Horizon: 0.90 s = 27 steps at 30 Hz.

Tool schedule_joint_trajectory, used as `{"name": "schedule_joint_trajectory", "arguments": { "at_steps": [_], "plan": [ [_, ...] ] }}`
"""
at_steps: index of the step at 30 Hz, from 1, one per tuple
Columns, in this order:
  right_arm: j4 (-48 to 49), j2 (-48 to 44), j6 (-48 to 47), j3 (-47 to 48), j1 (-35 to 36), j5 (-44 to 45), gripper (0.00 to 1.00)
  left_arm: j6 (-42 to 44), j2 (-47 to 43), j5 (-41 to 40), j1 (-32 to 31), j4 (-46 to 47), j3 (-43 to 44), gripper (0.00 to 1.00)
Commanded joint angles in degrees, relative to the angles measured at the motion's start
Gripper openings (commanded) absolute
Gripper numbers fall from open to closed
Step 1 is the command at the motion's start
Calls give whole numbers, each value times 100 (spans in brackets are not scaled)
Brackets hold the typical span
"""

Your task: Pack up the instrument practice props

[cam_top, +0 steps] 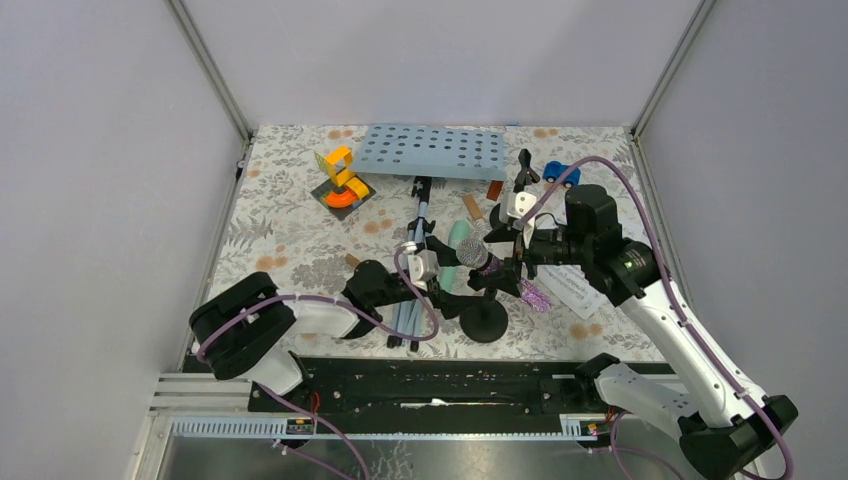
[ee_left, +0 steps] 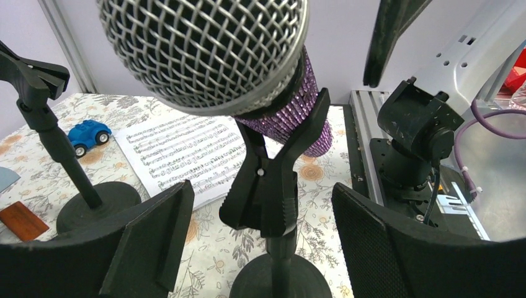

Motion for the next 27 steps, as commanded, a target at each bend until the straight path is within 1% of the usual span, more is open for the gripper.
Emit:
{"name": "schedule_joint_trajectory", "arguments": {
  "at_steps": [1, 3, 5, 9, 13, 15, 17, 18, 20, 22, 23, 25, 26, 27],
  "plan": [
    [-87, 32, -32, 340, 29, 70, 89, -100, 203, 207, 9, 519, 292, 83],
    [-88, 64, -31, 331, 30, 109, 87, -155, 283, 250, 26, 592, 310, 75],
    [-75, 110, -22, 331, 33, 85, 85, -262, 357, 256, 44, 646, 335, 70],
    [-53, 253, 6, 371, 32, 2, 78, -375, 462, 413, 56, 811, 355, 63],
    [-38, 336, 5, 397, 51, -44, 69, -476, 525, 588, 62, 915, 381, 56],
    [-34, 340, 9, 386, 60, -36, 71, -529, 547, 660, 67, 951, 377, 55],
    [-32, 329, 5, 372, 71, 3, 78, -579, 550, 722, 63, 1022, 356, 57],
    [-33, 320, -2, 363, 78, 13, 81, -608, 550, 748, 67, 1059, 351, 59],
    [-32, 302, -10, 350, 85, 14, 82, -639, 562, 809, 66, 1113, 353, 59],
    [-31, 283, -6, 341, 86, 3, 82, -664, 567, 866, 67, 1109, 387, 54],
    [-33, 280, -12, 336, 91, -1, 82, -669, 575, 928, 69, 1103, 409, 40],
    [-33, 275, -16, 338, 100, -31, 79, -703, 605, 1038, 75, 1059, 493, 5],
    [-26, 271, -21, 339, 104, -51, 77, -737, 618, 1085, 78, 1021, 534, 0],
    [-18, 272, -21, 339, 103, -80, 74, -775, 646, 1133, 82, 1005, 566, 0]
  ]
}}
